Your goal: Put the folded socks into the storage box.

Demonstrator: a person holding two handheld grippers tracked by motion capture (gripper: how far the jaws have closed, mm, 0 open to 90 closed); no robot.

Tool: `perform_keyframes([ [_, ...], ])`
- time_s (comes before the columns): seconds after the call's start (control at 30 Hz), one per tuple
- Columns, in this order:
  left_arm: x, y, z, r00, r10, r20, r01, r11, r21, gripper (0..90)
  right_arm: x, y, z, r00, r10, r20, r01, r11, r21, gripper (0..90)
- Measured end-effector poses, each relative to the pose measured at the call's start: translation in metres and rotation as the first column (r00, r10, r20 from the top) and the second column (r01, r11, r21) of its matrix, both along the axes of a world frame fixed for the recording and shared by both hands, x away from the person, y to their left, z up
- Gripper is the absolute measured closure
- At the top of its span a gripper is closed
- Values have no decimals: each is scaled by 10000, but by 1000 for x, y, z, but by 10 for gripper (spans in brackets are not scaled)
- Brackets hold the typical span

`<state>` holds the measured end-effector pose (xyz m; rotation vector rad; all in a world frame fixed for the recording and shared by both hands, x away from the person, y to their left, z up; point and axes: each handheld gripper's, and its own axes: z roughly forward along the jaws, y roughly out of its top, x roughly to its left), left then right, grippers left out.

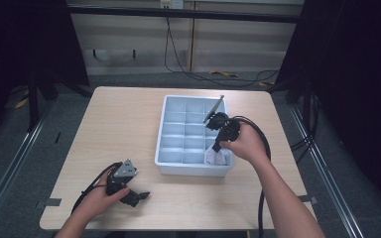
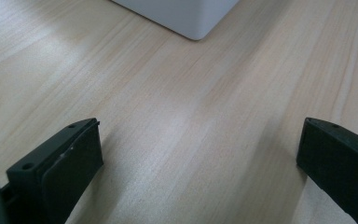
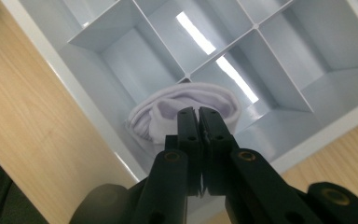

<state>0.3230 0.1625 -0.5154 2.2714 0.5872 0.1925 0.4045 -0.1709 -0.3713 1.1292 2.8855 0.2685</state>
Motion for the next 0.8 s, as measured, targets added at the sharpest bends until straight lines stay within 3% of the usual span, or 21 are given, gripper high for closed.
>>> perform_keyframes([
  [0.2,0,0,0,10000,-2,0,2,10000,-2,0,3,9,-19,9996,160,-235,-162,9998,-69,900],
  [0.8,0,0,0,10000,-87,5,87,9999,84,0,3,18,-41,9978,338,-573,-352,9991,-228,900],
])
